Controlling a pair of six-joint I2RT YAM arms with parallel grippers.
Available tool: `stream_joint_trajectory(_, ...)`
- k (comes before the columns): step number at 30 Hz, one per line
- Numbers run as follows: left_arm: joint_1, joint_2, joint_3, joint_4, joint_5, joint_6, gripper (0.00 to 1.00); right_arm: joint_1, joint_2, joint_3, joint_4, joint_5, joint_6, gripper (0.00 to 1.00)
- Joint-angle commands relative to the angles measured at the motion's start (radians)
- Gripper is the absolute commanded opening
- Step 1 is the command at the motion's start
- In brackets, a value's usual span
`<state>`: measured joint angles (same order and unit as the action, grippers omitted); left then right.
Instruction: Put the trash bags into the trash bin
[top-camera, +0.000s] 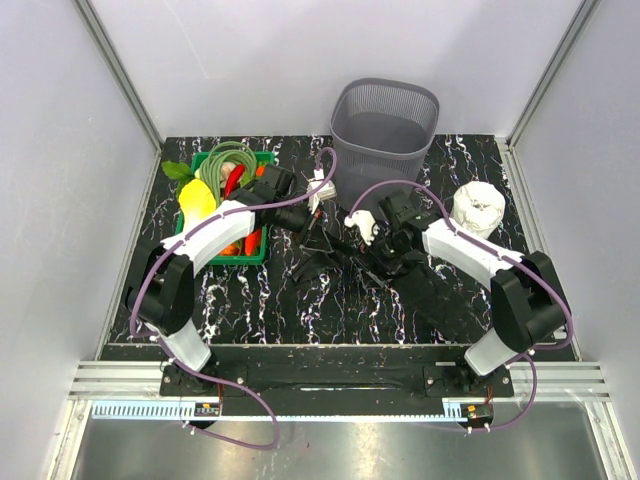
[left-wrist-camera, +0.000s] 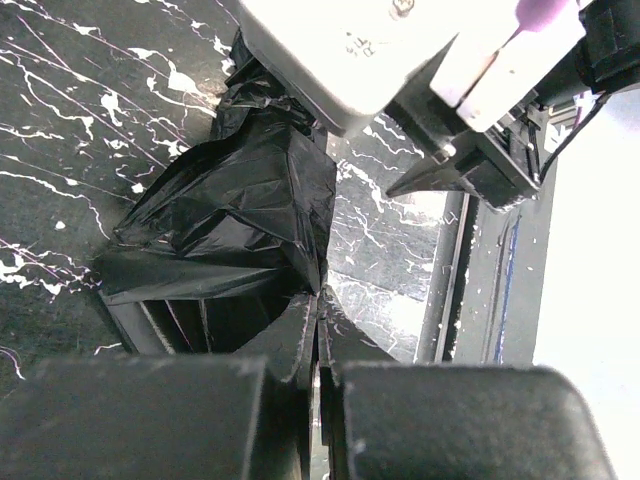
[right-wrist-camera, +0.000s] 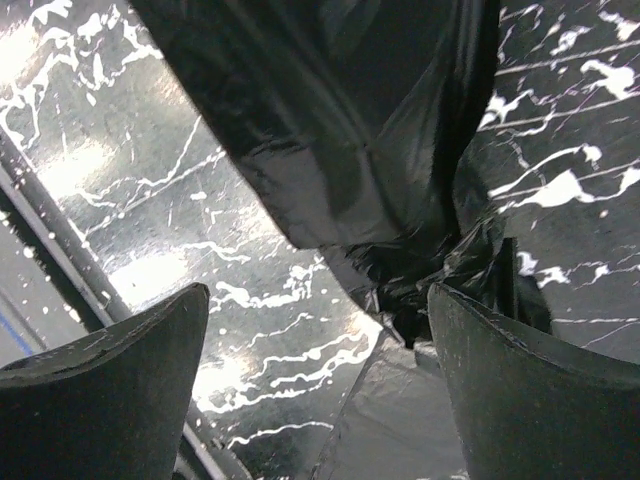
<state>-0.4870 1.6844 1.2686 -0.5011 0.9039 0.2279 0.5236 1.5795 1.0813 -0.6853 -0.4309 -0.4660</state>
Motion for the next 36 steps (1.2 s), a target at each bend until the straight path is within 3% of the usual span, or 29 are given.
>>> stream_joint_trajectory(1,0.001,0.011,0.04,-0.013,0.049,0.004,0.0,0.004,-0.003,-0.015,0.16,0.039,0.004,0.96)
stream_joint_trajectory(10,0.001,0.012,0.035,-0.033,0.092,0.028,0.0,0.004,0.082,0.012,0.224,0.055,0.006,0.95)
stream_joint_trajectory(14,0.002,0.011,0.038,-0.043,0.104,0.039,0.0,0.004,0.122,0.011,0.24,0.041,0.013,0.87)
stream_joint_trajectory(18,0.002,0.009,0.034,-0.051,0.118,0.045,0.0,0.004,0.149,0.014,0.263,0.024,0.038,0.6)
stream_joint_trajectory(20,0.001,0.008,0.029,-0.056,0.119,0.051,0.0,0.006,0.149,0.019,0.274,0.023,0.05,0.36)
stream_joint_trajectory(21,0.001,0.005,0.025,-0.057,0.119,0.057,0.0,0.004,0.149,0.023,0.273,0.023,0.055,0.18)
stream_joint_trajectory(22,0.004,0.003,0.022,-0.06,0.116,0.062,0.0,0.004,0.146,0.025,0.268,0.024,0.056,0.06)
stream_joint_trajectory(23,0.002,-0.002,0.017,-0.06,0.113,0.065,0.0,0.004,0.143,0.025,0.264,0.029,0.059,0.0)
stream_joint_trajectory(32,0.002,-0.063,-0.003,-0.105,0.11,0.142,0.0,-0.063,0.253,0.137,0.075,0.021,0.179,0.0)
stream_joint_trajectory(36,0.01,-0.089,0.024,-0.172,0.148,0.191,0.0,-0.088,0.301,0.132,0.075,0.102,0.208,0.0)
